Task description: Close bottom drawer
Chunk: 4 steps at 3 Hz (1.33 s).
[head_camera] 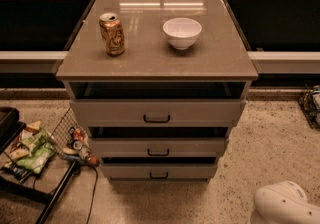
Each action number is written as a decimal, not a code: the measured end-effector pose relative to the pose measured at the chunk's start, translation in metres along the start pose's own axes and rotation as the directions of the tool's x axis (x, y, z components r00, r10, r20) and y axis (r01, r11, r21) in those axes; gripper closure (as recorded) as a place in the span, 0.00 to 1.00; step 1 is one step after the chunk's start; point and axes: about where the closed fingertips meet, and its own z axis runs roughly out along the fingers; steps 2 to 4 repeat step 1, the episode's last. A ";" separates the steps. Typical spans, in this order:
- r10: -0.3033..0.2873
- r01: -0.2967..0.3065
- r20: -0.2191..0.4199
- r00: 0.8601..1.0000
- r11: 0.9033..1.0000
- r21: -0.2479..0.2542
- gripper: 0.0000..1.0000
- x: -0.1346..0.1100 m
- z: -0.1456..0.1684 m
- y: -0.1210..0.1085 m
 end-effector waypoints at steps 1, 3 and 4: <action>0.149 -0.156 0.064 0.987 0.981 0.112 1.00 0.041 -0.055 0.015; 0.149 -0.156 0.064 0.987 0.981 0.112 1.00 0.041 -0.055 0.015; 0.149 -0.156 0.064 0.987 0.981 0.112 1.00 0.041 -0.055 0.015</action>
Offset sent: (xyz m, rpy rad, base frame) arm 0.0000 0.0000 0.0000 0.0000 0.0000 0.0000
